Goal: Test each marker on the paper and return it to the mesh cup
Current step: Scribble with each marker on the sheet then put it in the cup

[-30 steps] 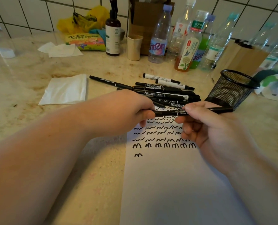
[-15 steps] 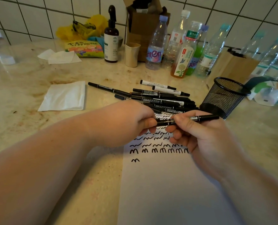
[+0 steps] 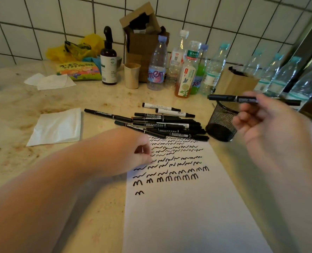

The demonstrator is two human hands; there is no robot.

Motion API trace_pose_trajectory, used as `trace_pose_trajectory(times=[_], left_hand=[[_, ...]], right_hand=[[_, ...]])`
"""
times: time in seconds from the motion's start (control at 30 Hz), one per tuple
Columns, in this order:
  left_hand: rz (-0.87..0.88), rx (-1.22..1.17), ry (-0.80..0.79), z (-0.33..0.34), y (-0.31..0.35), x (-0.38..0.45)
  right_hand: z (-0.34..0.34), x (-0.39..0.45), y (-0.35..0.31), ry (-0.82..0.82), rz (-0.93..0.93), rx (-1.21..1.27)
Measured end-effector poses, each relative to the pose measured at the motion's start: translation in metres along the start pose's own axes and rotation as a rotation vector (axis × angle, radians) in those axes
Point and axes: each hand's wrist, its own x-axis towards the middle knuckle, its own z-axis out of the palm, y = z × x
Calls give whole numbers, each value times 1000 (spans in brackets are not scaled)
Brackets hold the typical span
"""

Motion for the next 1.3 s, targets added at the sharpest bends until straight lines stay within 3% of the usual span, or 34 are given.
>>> trace_pose_trajectory(times=[0.17,0.43,0.67,0.73,0.9,1.0,1.1,1.3], left_hand=[[5,11,9,0,-2,0],[-13,-30,12,0,-2,1],[-7,-10,17,0,-2,1],[-8,-9,13,1,-1,1],[-21,-22,10,0,-1,1],[-5,3,7,-1,0,1],[5,25,-2,-2,1,1],[39,54,5,-3,0,1]], right_hand=[[-20,32,-8,185,-295,-336],[-28,56,9,201,-239,-776],[-14,41,13,166,-355,-628],[-4,25,18,88,-402,-730],[21,4,43,-440,-225,-1214],[37,0,59,-569,-239,-1339],[56,-1,70,-651,-268,-1416],[79,5,93,-599,-272,-1547]])
